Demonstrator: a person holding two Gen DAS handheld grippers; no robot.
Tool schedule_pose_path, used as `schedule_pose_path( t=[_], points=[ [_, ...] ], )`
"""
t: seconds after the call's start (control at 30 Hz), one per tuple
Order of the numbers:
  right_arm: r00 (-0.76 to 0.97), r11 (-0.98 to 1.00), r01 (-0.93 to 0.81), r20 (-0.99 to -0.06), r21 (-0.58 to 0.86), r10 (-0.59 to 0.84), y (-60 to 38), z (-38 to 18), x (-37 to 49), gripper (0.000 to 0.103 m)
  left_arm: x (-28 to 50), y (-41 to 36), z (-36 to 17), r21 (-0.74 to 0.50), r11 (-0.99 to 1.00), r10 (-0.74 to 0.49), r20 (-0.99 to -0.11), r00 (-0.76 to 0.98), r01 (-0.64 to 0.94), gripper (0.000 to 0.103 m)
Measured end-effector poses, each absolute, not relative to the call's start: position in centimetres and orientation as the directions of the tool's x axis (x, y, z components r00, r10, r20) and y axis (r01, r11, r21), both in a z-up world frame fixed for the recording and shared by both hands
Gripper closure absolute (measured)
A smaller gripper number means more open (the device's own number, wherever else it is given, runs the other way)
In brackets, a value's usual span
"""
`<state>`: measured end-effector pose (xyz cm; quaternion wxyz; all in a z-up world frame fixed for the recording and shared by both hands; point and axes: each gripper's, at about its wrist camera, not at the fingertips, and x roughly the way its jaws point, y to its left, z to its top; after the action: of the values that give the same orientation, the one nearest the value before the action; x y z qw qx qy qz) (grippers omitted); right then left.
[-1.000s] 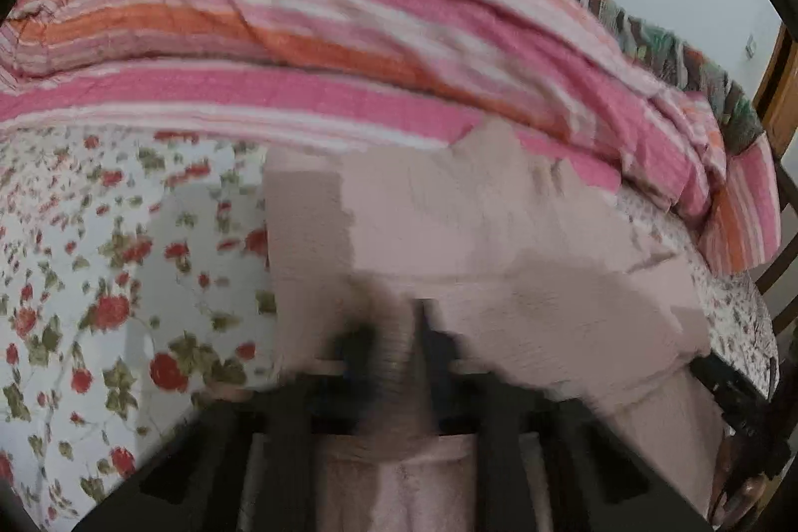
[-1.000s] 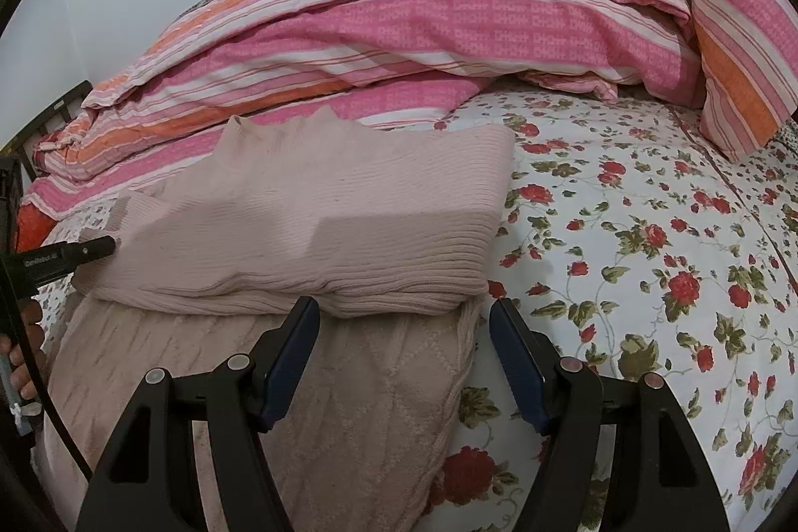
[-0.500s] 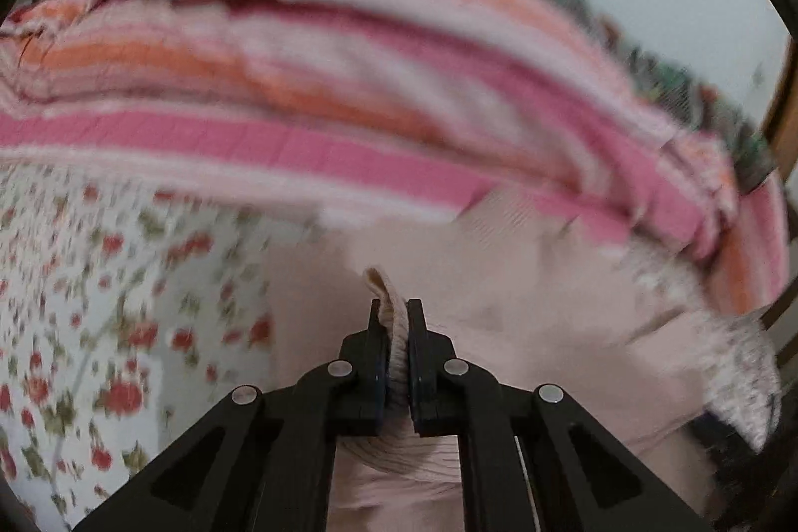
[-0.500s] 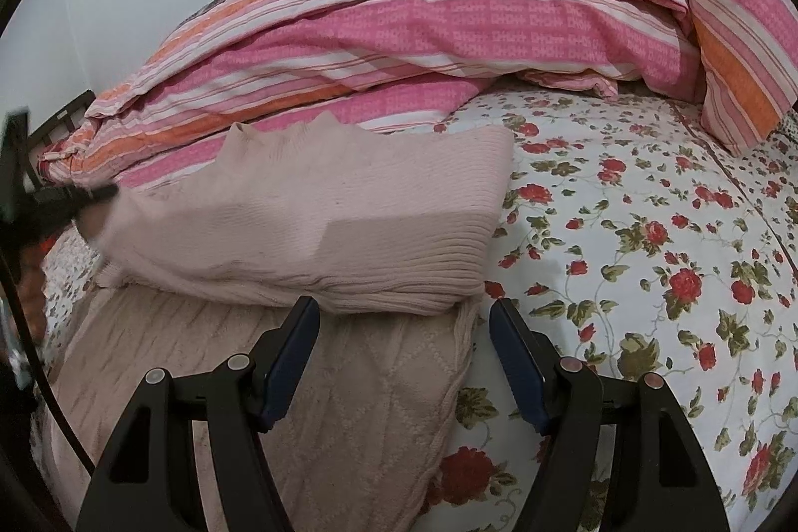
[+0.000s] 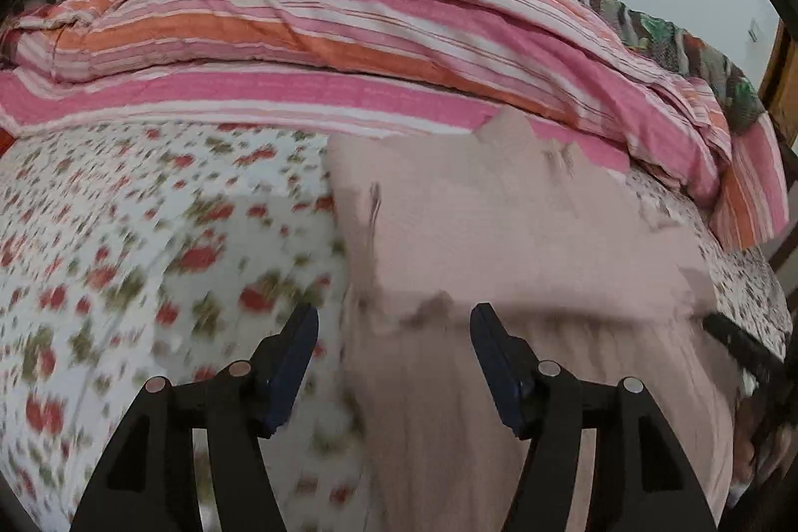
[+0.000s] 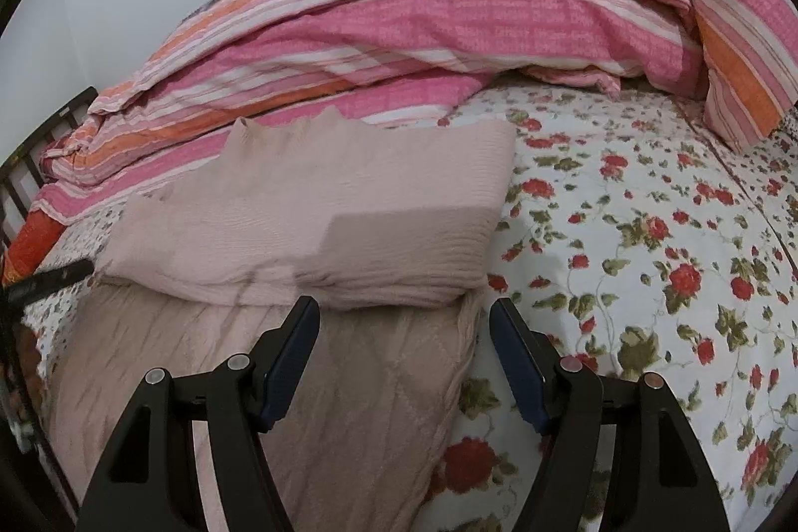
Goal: Fold small clothes
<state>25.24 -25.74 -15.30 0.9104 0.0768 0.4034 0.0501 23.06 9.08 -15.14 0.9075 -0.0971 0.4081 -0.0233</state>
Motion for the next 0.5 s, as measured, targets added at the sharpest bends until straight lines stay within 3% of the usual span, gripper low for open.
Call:
schedule_pose_path(
  t=[0.17,0.4,0.5],
  points=[
    [0.684,0.988,0.004,-0.721,0.153,0.109,-25.7,-13.5,22.5,0.033,18.9,10.4,-14.5,-0.243,0.97,-0.155,-0.697,0.7,-0.028,0.043],
    [0.731,0.999,0.015,-0.682,-0.036,-0.036,-24.2,-11.0,14.9,0.033,14.0,11.0,-14.1,-0.278,0.96,-0.202,-0.679,0.706,0.008,0.048],
    [0.723,1.0,0.017,-0.691,-0.009,-0.018,-24.4,-10.8,11.6,0.033,11.5,10.8,-14.8,-0.275,0.961,-0.218,-0.685,0.695,0.03,0.048]
  ],
)
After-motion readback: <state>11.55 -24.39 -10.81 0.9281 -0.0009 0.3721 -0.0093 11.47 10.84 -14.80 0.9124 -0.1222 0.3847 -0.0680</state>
